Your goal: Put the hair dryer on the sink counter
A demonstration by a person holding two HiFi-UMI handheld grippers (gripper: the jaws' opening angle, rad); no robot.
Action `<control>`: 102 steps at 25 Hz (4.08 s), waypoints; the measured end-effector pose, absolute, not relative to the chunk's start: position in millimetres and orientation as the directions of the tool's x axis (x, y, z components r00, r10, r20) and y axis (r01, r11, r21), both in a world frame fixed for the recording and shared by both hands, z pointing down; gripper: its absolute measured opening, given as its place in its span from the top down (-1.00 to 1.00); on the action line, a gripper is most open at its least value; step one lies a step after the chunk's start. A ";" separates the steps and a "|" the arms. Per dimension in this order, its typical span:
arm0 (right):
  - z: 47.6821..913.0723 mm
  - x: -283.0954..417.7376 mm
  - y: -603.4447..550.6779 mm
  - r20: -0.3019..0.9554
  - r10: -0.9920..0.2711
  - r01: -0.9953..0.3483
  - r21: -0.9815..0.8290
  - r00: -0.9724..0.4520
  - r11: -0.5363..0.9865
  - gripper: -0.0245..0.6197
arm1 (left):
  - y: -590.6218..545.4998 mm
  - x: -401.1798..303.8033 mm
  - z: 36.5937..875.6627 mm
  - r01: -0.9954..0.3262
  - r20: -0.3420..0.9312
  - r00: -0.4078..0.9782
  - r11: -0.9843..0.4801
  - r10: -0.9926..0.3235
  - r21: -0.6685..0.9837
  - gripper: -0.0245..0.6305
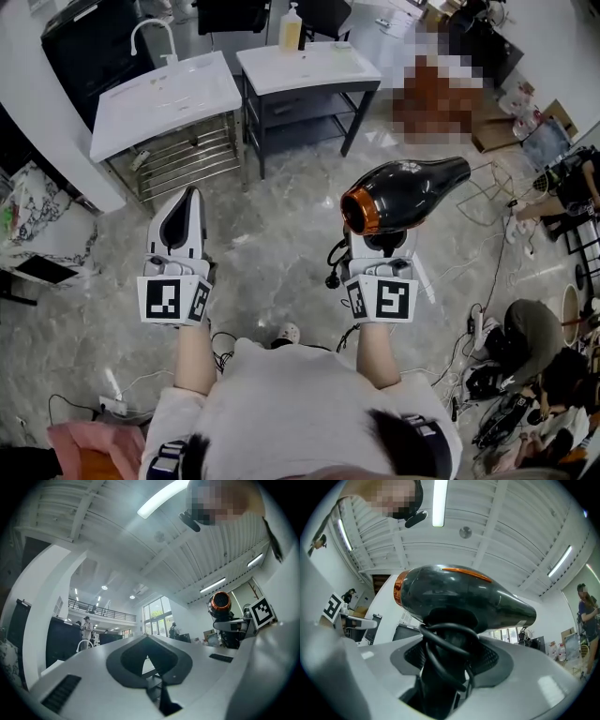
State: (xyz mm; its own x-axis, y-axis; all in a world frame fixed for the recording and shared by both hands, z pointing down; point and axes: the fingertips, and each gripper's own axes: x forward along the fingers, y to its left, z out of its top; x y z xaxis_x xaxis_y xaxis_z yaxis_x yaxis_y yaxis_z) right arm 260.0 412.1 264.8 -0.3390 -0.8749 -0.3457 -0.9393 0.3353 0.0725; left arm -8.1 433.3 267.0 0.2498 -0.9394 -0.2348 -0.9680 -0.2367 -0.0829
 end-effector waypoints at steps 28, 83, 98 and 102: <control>274.5 200.5 179.4 -0.320 -0.870 -0.925 0.064 -0.374 0.374 0.06 | 201.8 -57.1 265.8 -0.969 -0.248 0.242 -0.222 -0.938 -0.105 0.92; 292.8 86.4 -288.1 -0.267 -0.800 -0.839 0.071 -0.538 0.540 0.06 | -216.8 -160.6 270.6 -0.995 -0.250 0.076 -0.057 -0.965 -0.081 0.92; 374.0 -12.9 -385.4 -0.056 -0.833 -0.835 0.000 -0.550 0.551 0.06 | -336.2 -229.6 289.2 -0.986 -0.185 0.162 -0.151 -0.969 -0.072 0.92; 399.9 -35.5 -416.3 0.020 -0.850 -0.850 -0.013 -0.527 0.527 0.06 | -372.3 -246.8 295.9 -0.978 -0.163 0.206 -0.198 -0.965 -0.066 0.92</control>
